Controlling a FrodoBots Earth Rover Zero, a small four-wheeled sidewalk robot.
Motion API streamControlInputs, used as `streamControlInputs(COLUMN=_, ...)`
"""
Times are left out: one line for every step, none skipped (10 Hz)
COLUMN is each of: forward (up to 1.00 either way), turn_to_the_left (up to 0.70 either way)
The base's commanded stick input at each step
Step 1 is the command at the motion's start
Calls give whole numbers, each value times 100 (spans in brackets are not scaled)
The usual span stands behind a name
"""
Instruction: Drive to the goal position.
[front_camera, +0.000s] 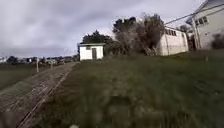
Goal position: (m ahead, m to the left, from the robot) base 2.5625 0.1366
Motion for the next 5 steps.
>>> streamControlInputs(forward=70, turn_to_the_left=0)
streamControlInputs(forward=70, turn_to_the_left=0)
streamControlInputs(forward=70, turn_to_the_left=0)
streamControlInputs(forward=70, turn_to_the_left=0)
streamControlInputs(forward=70, turn_to_the_left=0)
